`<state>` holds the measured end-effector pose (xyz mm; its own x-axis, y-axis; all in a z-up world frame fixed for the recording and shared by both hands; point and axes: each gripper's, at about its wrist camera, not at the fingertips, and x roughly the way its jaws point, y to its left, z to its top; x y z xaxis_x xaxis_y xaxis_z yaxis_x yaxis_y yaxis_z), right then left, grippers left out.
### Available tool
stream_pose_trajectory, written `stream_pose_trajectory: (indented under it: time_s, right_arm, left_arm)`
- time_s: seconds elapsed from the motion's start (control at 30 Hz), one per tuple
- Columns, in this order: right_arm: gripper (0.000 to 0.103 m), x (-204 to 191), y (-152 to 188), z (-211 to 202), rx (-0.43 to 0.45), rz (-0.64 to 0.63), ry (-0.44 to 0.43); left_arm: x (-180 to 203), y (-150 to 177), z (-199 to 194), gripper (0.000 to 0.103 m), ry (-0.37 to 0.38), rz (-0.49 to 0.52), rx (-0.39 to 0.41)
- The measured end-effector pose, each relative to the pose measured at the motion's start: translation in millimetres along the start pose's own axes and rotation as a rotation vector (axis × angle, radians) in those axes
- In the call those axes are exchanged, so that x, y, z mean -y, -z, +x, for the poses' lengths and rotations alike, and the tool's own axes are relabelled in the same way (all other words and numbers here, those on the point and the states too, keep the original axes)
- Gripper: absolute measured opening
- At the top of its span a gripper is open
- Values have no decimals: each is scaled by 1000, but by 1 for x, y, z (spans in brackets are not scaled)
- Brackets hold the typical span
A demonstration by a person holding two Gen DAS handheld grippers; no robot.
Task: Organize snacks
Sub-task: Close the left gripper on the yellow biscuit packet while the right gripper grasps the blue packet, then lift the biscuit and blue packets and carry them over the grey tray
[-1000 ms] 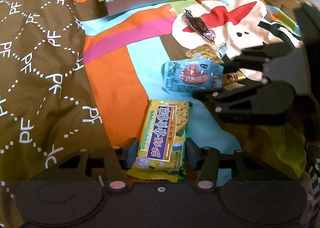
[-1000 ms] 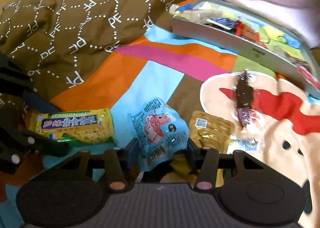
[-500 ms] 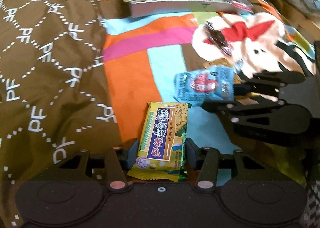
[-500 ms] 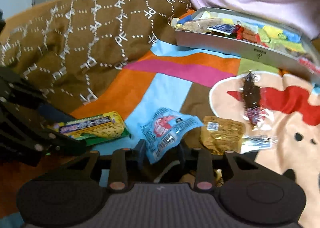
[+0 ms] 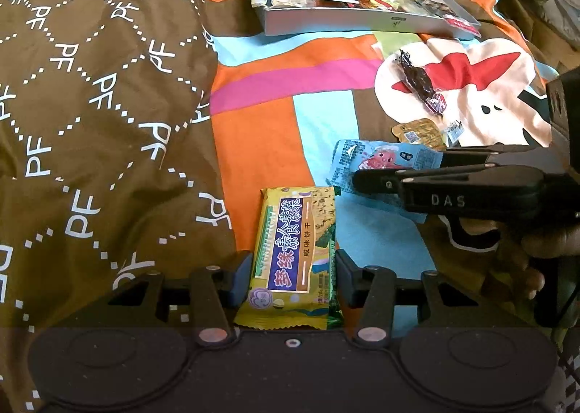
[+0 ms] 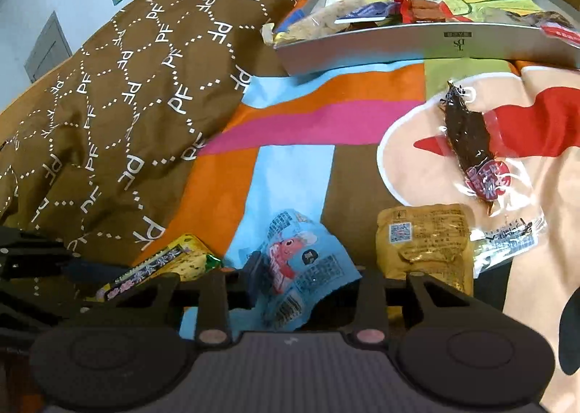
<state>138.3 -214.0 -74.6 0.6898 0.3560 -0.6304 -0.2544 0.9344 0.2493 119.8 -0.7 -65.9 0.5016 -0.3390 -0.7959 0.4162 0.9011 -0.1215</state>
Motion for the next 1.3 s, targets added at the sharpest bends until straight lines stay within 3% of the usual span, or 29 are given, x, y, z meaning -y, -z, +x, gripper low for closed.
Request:
stream_pose_trajectory:
  time_s: [0.2, 0.37, 0.67, 0.93, 1.3]
  right_arm:
    - [23, -23, 11, -14, 51, -109, 86]
    - [22, -40, 21, -26, 78, -188, 179]
    - [20, -43, 26, -45, 109, -179, 207]
    - [19, -41, 31, -55, 129, -161, 226]
    - [19, -36, 28, -63, 114, -121, 225]
  left_arm:
    - [-1, -1, 0, 50, 4, -12, 8]
    - [-5, -1, -3, 50, 49, -71, 13]
    - [-10, 0, -14, 49, 61, -144, 86]
    - [-13, 3, -15, 49, 72, -189, 90]
    - [-5, -2, 3, 51, 50, -104, 5]
